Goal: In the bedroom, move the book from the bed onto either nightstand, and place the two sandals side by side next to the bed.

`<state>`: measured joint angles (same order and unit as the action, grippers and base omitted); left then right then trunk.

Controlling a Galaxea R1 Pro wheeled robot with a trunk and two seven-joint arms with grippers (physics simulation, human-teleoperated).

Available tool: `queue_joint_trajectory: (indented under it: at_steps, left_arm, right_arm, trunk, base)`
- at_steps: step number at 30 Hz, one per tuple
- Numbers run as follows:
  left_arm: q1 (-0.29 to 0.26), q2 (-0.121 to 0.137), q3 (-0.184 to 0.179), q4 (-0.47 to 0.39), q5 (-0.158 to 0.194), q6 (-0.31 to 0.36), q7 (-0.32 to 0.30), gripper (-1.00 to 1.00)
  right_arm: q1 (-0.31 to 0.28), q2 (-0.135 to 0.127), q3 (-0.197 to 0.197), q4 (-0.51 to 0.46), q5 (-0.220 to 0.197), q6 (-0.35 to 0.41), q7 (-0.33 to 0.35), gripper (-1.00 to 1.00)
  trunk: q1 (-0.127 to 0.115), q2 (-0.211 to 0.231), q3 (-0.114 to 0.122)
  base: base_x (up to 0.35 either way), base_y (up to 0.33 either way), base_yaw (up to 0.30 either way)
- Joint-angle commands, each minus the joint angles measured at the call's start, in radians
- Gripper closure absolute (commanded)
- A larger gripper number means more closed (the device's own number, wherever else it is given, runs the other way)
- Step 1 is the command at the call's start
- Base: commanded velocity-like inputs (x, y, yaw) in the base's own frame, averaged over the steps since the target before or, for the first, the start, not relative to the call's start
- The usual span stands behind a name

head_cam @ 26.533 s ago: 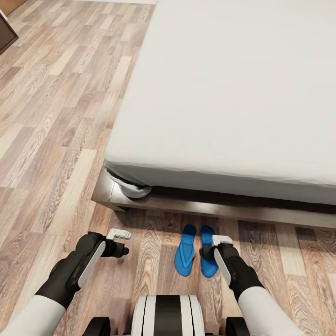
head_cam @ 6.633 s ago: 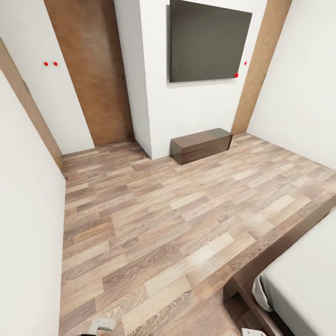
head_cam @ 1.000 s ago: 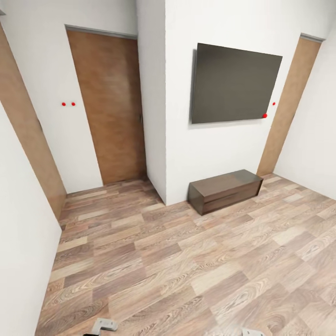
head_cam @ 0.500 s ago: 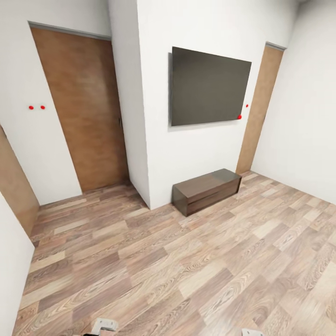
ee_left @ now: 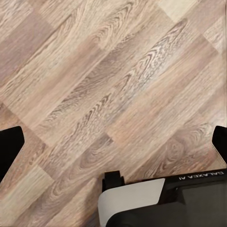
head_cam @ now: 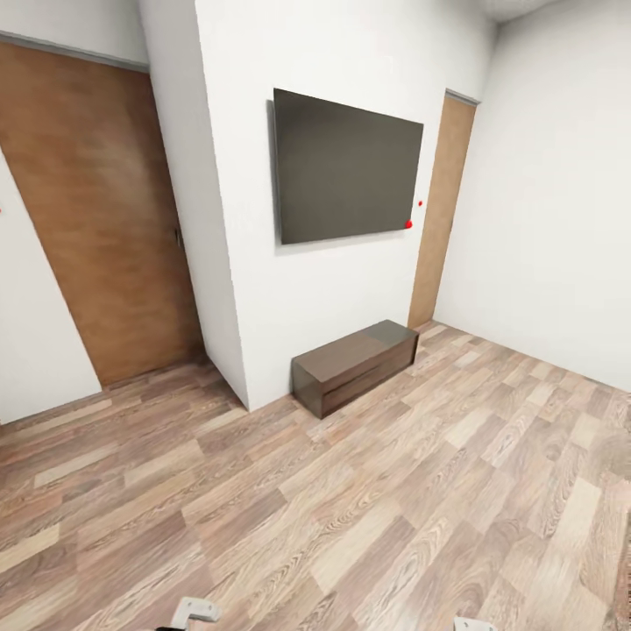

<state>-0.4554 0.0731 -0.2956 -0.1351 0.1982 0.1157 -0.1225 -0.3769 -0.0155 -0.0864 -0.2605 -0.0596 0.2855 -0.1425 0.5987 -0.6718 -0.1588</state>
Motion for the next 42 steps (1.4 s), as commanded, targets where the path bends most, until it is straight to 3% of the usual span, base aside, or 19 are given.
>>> queue_joint_trajectory:
  at_steps: [1,29,42]
  left_arm:
    - [0.000,0.001,-0.008,-0.003,0.010,0.006,-0.002,-1.00]
    - [0.000,0.001,-0.008,-0.003,0.010,0.006,-0.002,-1.00]
    - [0.000,0.001,-0.008,-0.003,0.009,0.006,-0.002,-1.00]
  right_arm:
    - [0.000,0.001,-0.002,-0.002,-0.006,0.004,-0.003,-1.00]
    - [0.000,0.000,-0.002,-0.002,-0.006,0.004,-0.002,-1.00]
    - [0.000,0.001,-0.001,-0.002,-0.003,0.005,0.000,-1.00]
  trunk:
    - [0.001,-0.001,-0.001]
    - [0.001,-0.001,0.028]
    - [0.001,-0.001,0.031]
  base:
    - [0.317,0.000,-0.260]
    - [0.330,0.000,-0.258]
    - [0.349,0.000,-0.126]
